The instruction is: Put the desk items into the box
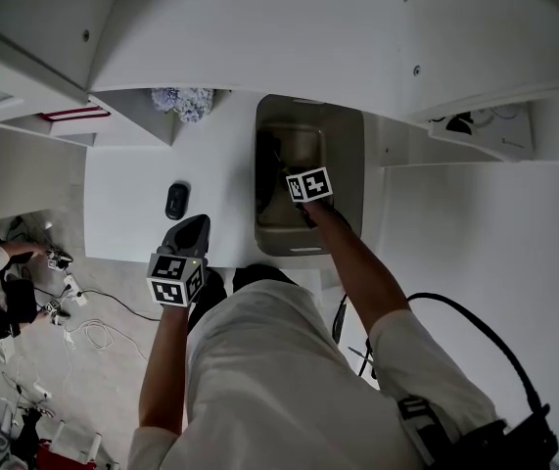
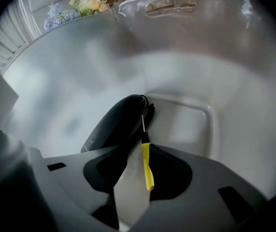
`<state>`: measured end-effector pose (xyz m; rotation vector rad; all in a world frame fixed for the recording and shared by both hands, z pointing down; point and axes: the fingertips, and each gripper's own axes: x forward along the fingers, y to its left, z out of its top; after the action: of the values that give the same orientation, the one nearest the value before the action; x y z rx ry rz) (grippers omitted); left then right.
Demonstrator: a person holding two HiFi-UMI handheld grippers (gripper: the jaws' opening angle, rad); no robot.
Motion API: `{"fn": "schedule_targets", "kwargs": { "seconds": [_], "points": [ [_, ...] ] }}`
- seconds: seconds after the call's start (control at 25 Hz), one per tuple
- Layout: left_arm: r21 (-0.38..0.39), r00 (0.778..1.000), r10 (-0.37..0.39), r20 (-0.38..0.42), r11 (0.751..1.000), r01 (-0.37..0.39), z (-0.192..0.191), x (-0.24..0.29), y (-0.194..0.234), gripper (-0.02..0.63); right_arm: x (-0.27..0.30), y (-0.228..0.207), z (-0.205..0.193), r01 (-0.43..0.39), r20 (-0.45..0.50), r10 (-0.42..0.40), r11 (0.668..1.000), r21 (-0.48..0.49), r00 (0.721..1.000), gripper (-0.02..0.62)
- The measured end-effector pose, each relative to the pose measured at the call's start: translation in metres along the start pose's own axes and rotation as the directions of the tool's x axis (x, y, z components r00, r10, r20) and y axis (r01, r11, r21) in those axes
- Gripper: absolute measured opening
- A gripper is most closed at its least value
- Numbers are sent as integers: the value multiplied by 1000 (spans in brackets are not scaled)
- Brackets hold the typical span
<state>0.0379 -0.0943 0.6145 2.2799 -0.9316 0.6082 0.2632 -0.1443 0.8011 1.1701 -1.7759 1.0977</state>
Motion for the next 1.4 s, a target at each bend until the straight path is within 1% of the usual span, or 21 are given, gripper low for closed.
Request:
{"fn": "schedule_targets", "kwargs": {
  "seconds": [0.36,0.52,0.8,1.04,1.12,1.24,1.4],
  "points": [
    [12,1000,-18,6,1000,18,4,-7,-2,3,-31,11,27,11,118,-8,1000,-19,993,120],
    [30,1000,-29,4,999,29,3,-11,0,3,-52,22,41,17,193,-9,999,-39,981,74],
    [59,999,-47,-7,997,48,2,-20,-2,5,-82,32,49,50,276,-35,998,-50,960,49],
    [102,997,-82,-8,991,82,4,-22,-6,3,-106,52,53,29,344,-2,997,-73,939,29],
    [111,996,-89,-5,990,89,7,-23,-7,5,-118,59,56,31,358,-1,996,-79,934,26],
    [121,995,-102,-4,987,102,8,-29,-10,3,-130,69,51,33,356,1,996,-89,934,25],
    [139,993,-117,4,984,115,12,-35,-12,3,-145,77,46,39,365,-7,996,-79,931,18]
  ]
}}
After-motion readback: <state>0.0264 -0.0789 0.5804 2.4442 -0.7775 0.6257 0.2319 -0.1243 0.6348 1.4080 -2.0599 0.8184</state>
